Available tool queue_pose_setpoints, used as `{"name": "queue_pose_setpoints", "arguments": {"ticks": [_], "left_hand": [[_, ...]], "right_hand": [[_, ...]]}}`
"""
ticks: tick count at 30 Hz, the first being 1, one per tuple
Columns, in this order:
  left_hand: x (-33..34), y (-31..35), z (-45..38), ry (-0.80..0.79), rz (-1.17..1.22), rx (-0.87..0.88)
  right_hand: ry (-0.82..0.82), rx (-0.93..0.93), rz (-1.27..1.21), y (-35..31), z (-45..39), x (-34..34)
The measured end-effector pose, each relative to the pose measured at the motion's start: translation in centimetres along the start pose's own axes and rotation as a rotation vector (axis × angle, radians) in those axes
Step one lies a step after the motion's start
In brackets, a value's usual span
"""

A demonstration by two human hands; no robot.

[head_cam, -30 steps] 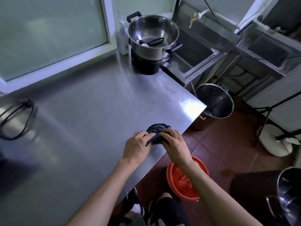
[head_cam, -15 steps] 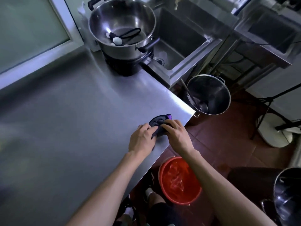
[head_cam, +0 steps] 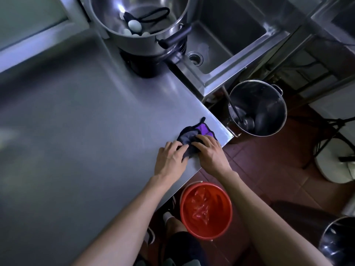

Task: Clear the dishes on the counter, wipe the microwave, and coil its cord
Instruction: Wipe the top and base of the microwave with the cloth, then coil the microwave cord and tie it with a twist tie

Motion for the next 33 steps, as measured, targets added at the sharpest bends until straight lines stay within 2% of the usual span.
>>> {"name": "queue_pose_setpoints", "arguments": {"ticks": [4, 9, 14, 20, 33], "left_hand": [[-0.7, -0.4, 0.4, 0.005, -0.024, 0.016], [-2.7, -1.6, 0.9, -0.036, -0.064, -0.042], [-6.4, -4.2, 3.0, -0.017, -0.1, -0.116], [-12.8, -9.7, 8.3, 0.063, -0.154, -0.23], [-27.1, -18.2, 28.4, 0.308, -0.191, -0.479]], "right_hand": [[-0.038, 0.068, 0.013, -0.7, 0.0, 0.1], [-0.002, 0.1, 0.032, -3.1, -0.9, -0.2], [-0.142, 0.014, 0.024, -7.7, -1.8, 0.6], [-0.238, -0.117, 0.024, -15.4, -1.6, 1.4], [-0.347, -0.423, 0.018, -35.6, 7.9, 1.6]]}}
Point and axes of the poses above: each hand's wrist, its own z-axis away from the middle knuckle, its own x-axis out of the palm, y = z × x, the point moved 3 cm from there along -z, towards the middle knuckle, and after that the axes turned 15 degrees about y, right-handed, at the moved point
